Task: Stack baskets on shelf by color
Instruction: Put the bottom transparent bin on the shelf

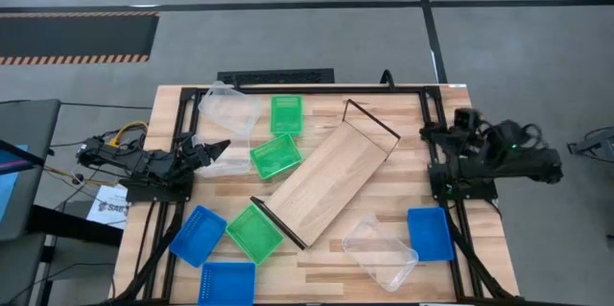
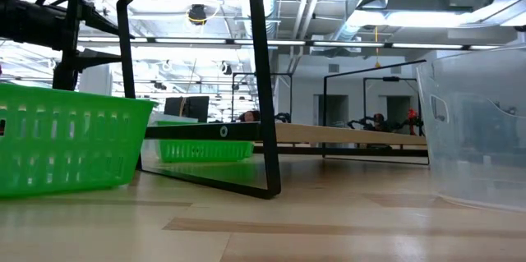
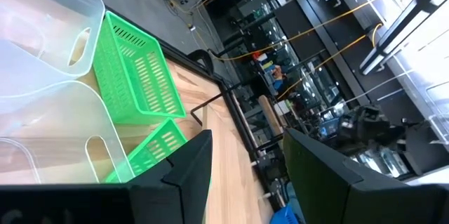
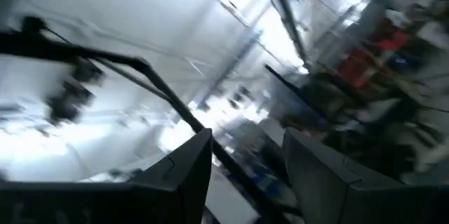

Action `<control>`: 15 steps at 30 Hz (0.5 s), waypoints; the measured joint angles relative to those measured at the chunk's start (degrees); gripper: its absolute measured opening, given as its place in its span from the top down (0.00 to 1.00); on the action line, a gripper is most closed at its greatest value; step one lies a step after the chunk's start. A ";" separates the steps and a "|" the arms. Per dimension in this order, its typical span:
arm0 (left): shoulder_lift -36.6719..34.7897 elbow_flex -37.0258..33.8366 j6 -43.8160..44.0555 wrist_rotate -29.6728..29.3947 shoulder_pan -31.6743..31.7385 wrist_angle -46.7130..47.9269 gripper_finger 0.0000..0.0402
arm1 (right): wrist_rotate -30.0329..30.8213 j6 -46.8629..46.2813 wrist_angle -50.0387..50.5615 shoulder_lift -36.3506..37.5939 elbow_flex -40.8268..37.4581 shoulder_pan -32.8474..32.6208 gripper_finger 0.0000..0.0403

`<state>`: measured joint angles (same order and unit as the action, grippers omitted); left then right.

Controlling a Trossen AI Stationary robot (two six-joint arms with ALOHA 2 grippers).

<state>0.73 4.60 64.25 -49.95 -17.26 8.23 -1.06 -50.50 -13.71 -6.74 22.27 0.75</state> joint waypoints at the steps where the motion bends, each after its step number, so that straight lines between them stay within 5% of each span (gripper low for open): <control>1: 0.01 0.00 0.02 0.00 0.00 -0.01 0.59 | -0.07 0.60 5.44 -2.00 3.38 0.00 0.50; 8: 0.01 0.00 0.07 0.02 0.00 -0.01 0.59 | -5.65 -0.91 44.20 -22.09 24.98 -0.90 0.50; 15: 0.02 0.00 0.07 0.02 0.00 0.01 0.59 | -12.04 -7.71 62.94 -38.20 35.33 -8.14 0.50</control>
<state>0.75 4.60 64.31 -49.93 -17.26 8.24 -13.10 -58.21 49.23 -44.94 57.60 -7.38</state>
